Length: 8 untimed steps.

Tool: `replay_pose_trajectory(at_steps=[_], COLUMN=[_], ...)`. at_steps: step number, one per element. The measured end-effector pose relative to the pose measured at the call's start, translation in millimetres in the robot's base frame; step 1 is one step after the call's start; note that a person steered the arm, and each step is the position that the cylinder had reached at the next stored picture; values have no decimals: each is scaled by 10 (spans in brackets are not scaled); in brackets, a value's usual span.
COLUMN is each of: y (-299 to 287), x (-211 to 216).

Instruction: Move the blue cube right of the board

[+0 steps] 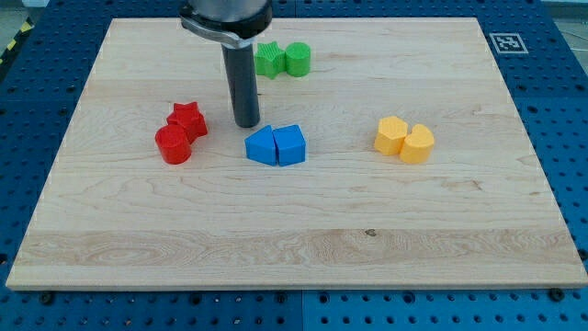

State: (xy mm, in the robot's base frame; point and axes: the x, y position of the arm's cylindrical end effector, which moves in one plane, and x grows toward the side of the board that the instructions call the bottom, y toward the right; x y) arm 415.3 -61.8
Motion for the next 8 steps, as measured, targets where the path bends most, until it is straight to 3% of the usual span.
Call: replay_pose_trajectory(at_steps=[3, 5, 8], y=[-3, 296, 603], x=[180, 420, 420])
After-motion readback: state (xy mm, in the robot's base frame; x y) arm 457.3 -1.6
